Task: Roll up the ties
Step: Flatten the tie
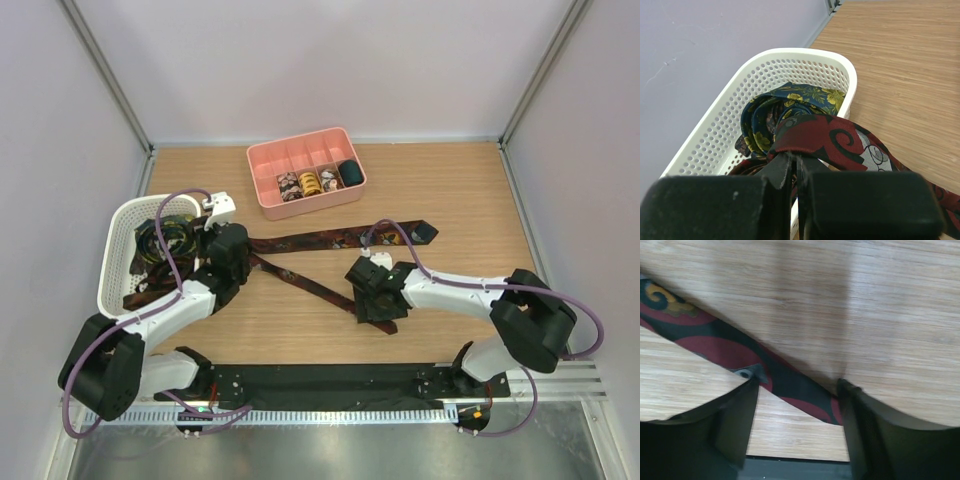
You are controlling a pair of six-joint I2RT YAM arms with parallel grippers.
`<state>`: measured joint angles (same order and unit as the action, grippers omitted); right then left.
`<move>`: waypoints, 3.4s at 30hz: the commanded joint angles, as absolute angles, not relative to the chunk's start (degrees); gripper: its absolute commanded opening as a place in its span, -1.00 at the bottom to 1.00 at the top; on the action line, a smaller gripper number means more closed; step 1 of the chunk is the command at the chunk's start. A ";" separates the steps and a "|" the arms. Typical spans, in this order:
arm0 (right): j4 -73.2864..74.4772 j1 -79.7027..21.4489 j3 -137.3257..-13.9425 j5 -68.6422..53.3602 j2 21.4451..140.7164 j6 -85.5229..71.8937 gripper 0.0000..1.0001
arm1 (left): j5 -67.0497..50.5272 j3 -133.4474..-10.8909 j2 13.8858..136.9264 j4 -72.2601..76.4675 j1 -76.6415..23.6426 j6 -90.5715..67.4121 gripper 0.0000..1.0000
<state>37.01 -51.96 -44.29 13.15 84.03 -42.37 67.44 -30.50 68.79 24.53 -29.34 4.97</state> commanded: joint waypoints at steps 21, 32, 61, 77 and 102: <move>40.17 -30.95 -67.40 16.44 90.60 -26.29 -0.82 | 69.08 -29.88 67.41 26.11 -29.18 1.05 -0.99; 39.55 -19.78 -78.92 9.67 106.42 -20.48 -0.81 | 70.49 -29.09 69.61 25.67 -29.44 1.76 -0.99; 42.20 -14.42 -86.84 16.88 111.80 -15.38 0.08 | 72.78 -29.01 77.34 27.24 -31.73 0.70 -1.00; 25.66 -8.70 -78.04 -0.27 108.01 -35.43 0.24 | 72.34 -28.57 74.89 27.33 -31.99 0.61 -1.00; 33.14 -12.22 -85.52 12.57 116.10 -25.57 0.15 | 72.16 -28.65 74.09 27.77 -32.17 1.41 -0.99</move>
<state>32.23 -11.99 -83.48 10.44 115.59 -26.89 69.95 -28.77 75.57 23.51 -31.92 3.44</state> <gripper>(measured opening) 0.578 0.009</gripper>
